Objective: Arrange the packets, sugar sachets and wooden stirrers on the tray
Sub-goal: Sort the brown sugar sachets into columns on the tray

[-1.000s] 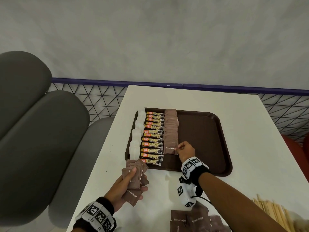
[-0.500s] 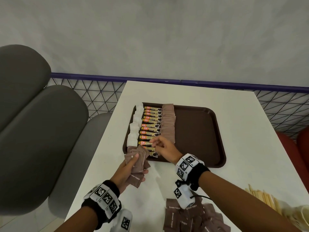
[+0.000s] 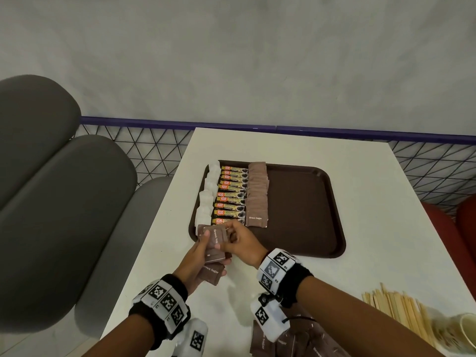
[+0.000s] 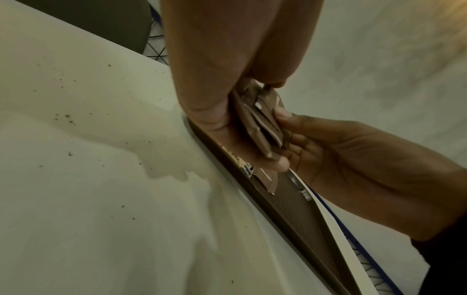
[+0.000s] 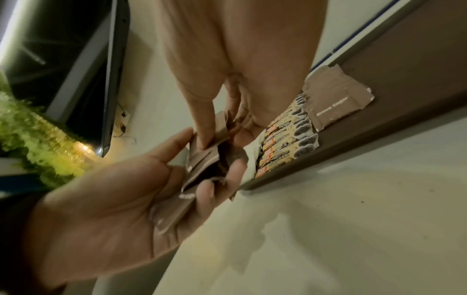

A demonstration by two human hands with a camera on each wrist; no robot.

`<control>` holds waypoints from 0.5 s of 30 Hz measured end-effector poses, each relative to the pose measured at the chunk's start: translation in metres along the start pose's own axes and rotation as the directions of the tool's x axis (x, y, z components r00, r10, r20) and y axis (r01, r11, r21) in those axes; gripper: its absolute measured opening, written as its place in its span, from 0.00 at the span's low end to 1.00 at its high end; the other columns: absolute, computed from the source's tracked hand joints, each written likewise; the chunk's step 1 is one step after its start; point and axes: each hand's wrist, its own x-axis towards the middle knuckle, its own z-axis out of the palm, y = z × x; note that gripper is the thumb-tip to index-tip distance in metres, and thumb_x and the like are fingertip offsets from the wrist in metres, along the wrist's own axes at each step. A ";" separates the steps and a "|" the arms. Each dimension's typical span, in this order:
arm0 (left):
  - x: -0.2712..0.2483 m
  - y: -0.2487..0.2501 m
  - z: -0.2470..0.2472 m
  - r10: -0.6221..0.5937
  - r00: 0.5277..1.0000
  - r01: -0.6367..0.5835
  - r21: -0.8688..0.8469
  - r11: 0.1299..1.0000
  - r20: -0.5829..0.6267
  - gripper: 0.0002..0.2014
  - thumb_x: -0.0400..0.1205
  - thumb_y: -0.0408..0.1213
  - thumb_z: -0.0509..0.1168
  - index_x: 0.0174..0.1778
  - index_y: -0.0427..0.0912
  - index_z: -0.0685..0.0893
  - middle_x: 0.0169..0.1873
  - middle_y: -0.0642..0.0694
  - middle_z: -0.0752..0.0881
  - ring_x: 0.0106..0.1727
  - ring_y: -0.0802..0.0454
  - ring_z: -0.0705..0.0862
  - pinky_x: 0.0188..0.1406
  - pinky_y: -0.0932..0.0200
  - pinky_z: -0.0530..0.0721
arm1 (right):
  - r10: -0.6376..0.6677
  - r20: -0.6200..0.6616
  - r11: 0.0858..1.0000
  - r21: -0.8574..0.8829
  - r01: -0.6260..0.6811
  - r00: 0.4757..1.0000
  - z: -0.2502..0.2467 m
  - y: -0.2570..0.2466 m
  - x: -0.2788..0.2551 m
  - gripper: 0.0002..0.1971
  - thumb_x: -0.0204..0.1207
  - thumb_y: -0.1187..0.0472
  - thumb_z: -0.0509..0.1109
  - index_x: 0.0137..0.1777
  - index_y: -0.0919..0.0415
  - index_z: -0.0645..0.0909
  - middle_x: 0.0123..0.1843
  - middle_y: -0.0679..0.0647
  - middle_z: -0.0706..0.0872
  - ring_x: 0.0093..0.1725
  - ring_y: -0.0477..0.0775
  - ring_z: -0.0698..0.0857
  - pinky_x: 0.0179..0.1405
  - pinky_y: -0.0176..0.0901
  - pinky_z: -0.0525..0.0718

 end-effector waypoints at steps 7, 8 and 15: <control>-0.002 -0.001 -0.002 0.016 1.000 -0.016 -0.024 1.000 0.011 0.24 0.78 0.53 0.60 0.66 0.43 0.79 0.50 0.29 0.86 0.44 0.43 0.86 0.31 0.53 0.84 | 0.004 -0.012 0.995 0.097 -0.003 1.000 -0.011 -0.001 0.002 0.15 0.72 0.73 0.71 0.46 0.51 0.76 0.42 0.48 0.82 0.40 0.44 0.81 0.31 0.27 0.78; -0.002 -0.001 -0.001 0.021 1.000 -0.021 -0.031 0.999 0.019 0.23 0.79 0.52 0.60 0.66 0.43 0.79 0.51 0.29 0.86 0.44 0.43 0.85 0.31 0.53 0.84 | 0.015 -0.008 0.993 0.119 -0.014 1.000 -0.013 -0.001 0.001 0.15 0.72 0.74 0.71 0.46 0.52 0.77 0.42 0.49 0.82 0.38 0.43 0.81 0.29 0.28 0.78; 0.001 -0.005 -0.001 0.019 1.000 -0.020 -0.056 0.998 -0.008 0.13 0.84 0.41 0.60 0.61 0.42 0.81 0.43 0.36 0.89 0.39 0.44 0.88 0.29 0.55 0.86 | 0.109 -0.052 0.980 0.175 -0.099 0.993 -0.026 0.002 0.001 0.09 0.74 0.74 0.68 0.51 0.64 0.77 0.38 0.53 0.82 0.32 0.48 0.81 0.26 0.31 0.80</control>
